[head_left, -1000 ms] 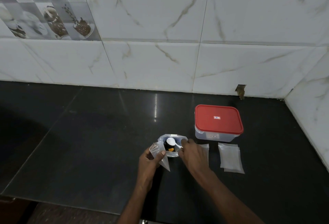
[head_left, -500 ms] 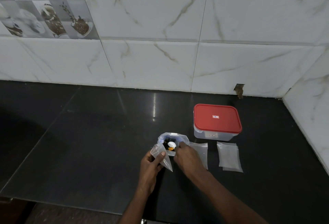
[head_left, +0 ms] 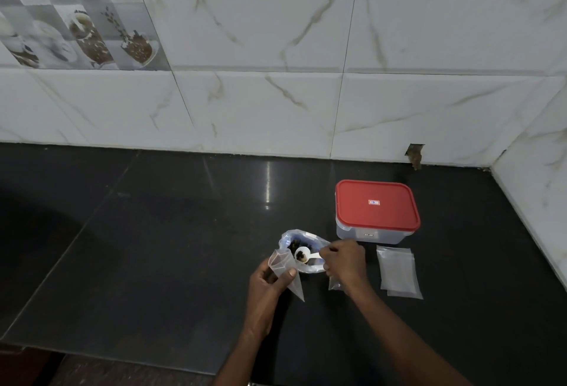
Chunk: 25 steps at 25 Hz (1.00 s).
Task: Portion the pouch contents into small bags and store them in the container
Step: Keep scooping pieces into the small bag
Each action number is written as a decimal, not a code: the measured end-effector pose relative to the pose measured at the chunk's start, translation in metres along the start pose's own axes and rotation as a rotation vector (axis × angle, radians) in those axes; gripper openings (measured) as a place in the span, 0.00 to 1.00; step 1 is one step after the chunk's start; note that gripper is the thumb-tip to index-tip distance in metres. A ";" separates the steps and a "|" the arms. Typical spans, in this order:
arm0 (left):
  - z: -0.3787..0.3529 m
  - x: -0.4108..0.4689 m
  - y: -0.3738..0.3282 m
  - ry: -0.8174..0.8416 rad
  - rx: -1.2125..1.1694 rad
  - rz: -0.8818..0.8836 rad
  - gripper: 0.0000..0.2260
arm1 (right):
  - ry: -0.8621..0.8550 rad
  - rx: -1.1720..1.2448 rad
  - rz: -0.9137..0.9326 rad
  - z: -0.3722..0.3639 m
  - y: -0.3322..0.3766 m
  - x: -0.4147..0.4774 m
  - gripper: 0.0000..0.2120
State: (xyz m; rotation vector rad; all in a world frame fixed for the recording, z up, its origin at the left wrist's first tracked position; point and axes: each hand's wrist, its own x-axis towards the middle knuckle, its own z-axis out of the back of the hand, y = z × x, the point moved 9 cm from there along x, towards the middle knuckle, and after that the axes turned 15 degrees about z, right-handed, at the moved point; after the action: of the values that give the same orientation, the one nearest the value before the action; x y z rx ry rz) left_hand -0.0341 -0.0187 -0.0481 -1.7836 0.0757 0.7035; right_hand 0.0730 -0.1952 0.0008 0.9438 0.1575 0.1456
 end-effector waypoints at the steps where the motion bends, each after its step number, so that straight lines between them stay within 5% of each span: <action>1: 0.003 0.002 -0.001 -0.031 0.040 -0.007 0.18 | -0.012 0.026 -0.003 0.004 0.001 -0.001 0.08; 8: 0.007 0.002 -0.017 -0.282 0.361 -0.072 0.21 | -0.105 0.116 0.263 0.038 0.052 -0.016 0.07; 13: 0.002 0.002 -0.022 -0.304 0.426 -0.073 0.22 | -0.106 -0.405 0.892 0.012 0.087 -0.061 0.08; 16: 0.002 0.001 -0.022 -0.331 0.430 -0.080 0.24 | -0.085 -0.583 1.105 -0.013 0.075 -0.086 0.11; 21: 0.001 -0.002 -0.026 -0.320 0.395 -0.100 0.22 | -0.176 -0.580 1.107 -0.004 0.073 -0.089 0.13; 25: 0.003 -0.003 -0.023 -0.309 0.383 -0.100 0.22 | -0.247 -0.328 0.748 0.021 0.054 -0.058 0.07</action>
State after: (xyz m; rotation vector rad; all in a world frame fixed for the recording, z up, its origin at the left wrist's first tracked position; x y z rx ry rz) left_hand -0.0288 -0.0087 -0.0277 -1.2911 -0.0829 0.8238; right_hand 0.0170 -0.1916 0.0609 0.6460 -0.4465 0.7186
